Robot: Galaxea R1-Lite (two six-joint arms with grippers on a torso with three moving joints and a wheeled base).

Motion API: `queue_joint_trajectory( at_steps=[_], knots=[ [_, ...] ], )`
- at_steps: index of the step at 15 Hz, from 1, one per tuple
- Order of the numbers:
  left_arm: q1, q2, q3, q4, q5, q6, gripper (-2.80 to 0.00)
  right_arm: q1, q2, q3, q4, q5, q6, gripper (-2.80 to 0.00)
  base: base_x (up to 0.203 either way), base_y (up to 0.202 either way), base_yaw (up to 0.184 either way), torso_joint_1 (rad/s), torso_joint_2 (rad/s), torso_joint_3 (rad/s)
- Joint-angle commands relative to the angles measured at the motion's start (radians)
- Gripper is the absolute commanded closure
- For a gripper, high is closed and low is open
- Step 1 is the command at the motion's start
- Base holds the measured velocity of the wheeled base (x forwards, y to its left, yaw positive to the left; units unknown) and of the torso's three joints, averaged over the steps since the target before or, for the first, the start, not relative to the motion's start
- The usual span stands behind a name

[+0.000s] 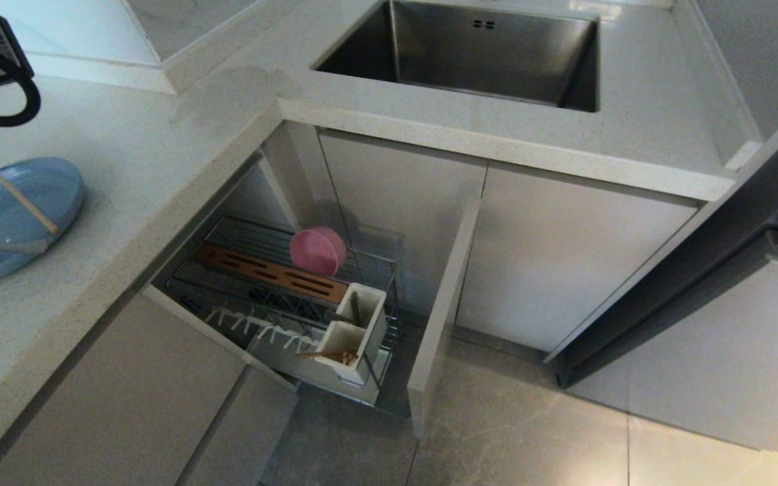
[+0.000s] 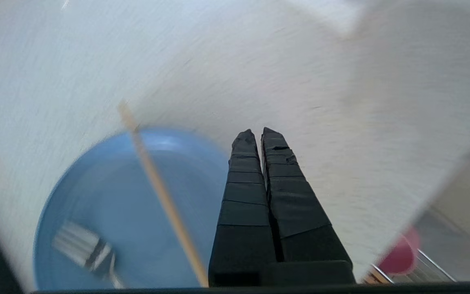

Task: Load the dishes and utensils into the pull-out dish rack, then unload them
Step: Take the chopsticks out of the cupboard

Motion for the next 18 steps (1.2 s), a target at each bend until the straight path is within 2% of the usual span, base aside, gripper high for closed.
queue_joint_trajectory(
  at_steps=[1, 2, 3, 6, 10, 13, 15, 16, 18],
  knots=[
    [0.025, 0.028, 0.0, 0.032, 0.006, -0.048, 0.0, 0.0, 0.001, 0.0, -0.001, 0.0, 0.0, 0.0, 0.0, 0.0, 0.0, 0.0, 0.0, 0.0],
    [0.033, 0.034, 0.002, 0.075, 0.003, -0.092, 0.0, 0.0, 0.001, 0.0, 0.001, 0.0, 0.0, 0.0, 0.0, 0.0, 0.0, 0.0, 0.0, 0.0],
    [0.048, 0.041, 0.004, 0.11, 0.002, -0.124, -2.8, 0.0, 0.001, 0.0, -0.001, 0.0, 0.0, 0.0, 0.0, 0.0, 0.0, 0.0, 0.0, 0.0],
    [0.083, 0.047, 0.006, 0.135, 0.007, -0.168, -2.8, 0.0, 0.001, 0.0, -0.001, 0.0, 0.0, 0.0, 0.0, 0.0, 0.0, 0.0, 0.0, 0.0],
    [0.142, 0.058, 0.02, 0.137, 0.001, -0.188, -2.8, 0.0, 0.001, 0.0, 0.001, 0.0, 0.0, 0.0, 0.0, 0.0, 0.0, 0.0, 0.0, 0.0],
    [0.166, 0.098, 0.024, 0.137, -0.002, -0.234, -2.8, 0.0, 0.001, 0.0, 0.001, 0.0, 0.0, 0.0, 0.0, 0.0, 0.0, 0.0, 0.0, 0.0],
    [0.168, 0.11, 0.028, 0.138, -0.033, -0.266, -2.8, 0.0, 0.001, 0.0, 0.0, 0.0, 0.0, 0.0, 0.0, 0.0, 0.0, 0.0, 0.0, 0.0],
    [0.175, 0.112, 0.033, 0.14, -0.089, -0.281, -2.8, 0.0, 0.001, 0.0, -0.001, 0.0, 0.0, 0.0, 0.0, 0.0, 0.0, 0.0, 0.0, 0.0],
    [0.181, 0.116, 0.056, 0.145, -0.117, -0.306, -2.8, 0.0, 0.001, 0.0, 0.0, 0.0, 0.0, 0.0, 0.0, 0.0, 0.0, 0.0, 0.0, 0.0]
  ],
)
